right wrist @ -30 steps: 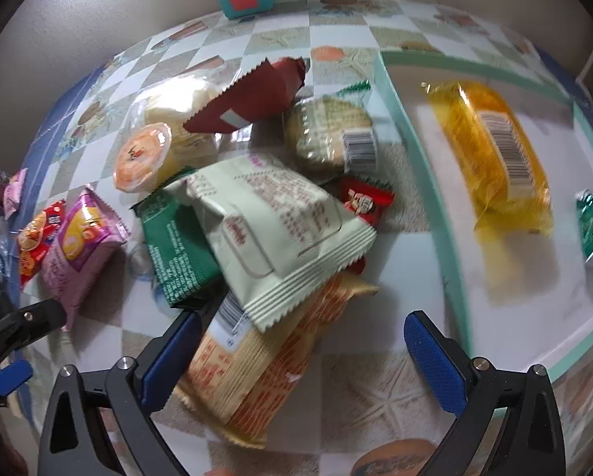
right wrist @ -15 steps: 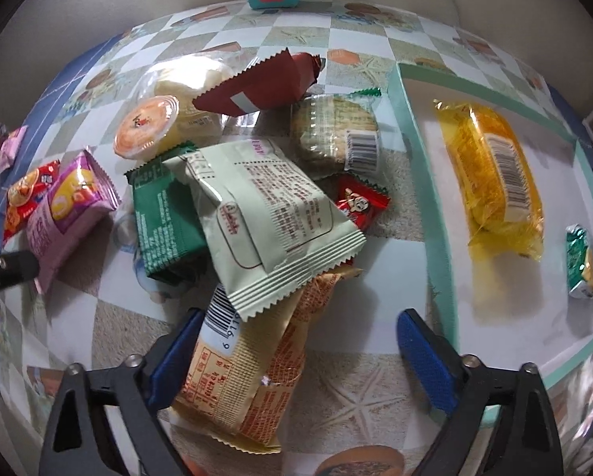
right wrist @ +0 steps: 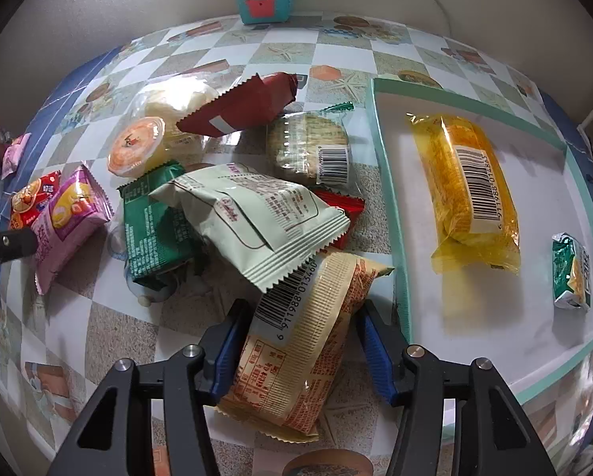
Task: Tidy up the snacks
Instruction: 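Grasp the pink swiss roll with the left tool while the right grasps the cream wafer bag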
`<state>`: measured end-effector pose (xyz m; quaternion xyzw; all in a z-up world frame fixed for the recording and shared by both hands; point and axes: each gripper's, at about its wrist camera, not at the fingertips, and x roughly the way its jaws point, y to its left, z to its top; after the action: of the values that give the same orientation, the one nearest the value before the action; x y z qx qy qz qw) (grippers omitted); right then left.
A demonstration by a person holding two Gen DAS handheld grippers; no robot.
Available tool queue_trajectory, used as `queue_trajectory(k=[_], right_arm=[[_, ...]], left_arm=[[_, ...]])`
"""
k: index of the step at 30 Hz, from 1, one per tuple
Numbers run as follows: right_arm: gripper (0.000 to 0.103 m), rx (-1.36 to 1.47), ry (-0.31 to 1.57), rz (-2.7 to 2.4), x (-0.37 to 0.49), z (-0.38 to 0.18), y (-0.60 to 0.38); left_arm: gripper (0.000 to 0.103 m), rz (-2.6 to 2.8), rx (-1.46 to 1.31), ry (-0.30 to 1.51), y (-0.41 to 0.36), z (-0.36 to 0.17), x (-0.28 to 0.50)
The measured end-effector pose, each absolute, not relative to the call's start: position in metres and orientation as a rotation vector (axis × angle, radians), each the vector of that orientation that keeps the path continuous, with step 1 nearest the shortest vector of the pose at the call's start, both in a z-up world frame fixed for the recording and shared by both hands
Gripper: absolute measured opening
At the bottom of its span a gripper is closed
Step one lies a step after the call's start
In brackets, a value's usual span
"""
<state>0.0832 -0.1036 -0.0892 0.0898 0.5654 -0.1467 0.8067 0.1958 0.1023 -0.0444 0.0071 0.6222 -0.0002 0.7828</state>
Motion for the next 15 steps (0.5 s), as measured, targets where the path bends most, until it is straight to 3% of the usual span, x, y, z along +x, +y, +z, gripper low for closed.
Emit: queue_trajectory(k=[15], right_arm=[[0.057, 0.208, 1.217, -0.304, 0.089, -0.092, -0.106]], left_arm=[[0.096, -0.143, 0.089, 1.169, 0.059, -0.055, 0.207]])
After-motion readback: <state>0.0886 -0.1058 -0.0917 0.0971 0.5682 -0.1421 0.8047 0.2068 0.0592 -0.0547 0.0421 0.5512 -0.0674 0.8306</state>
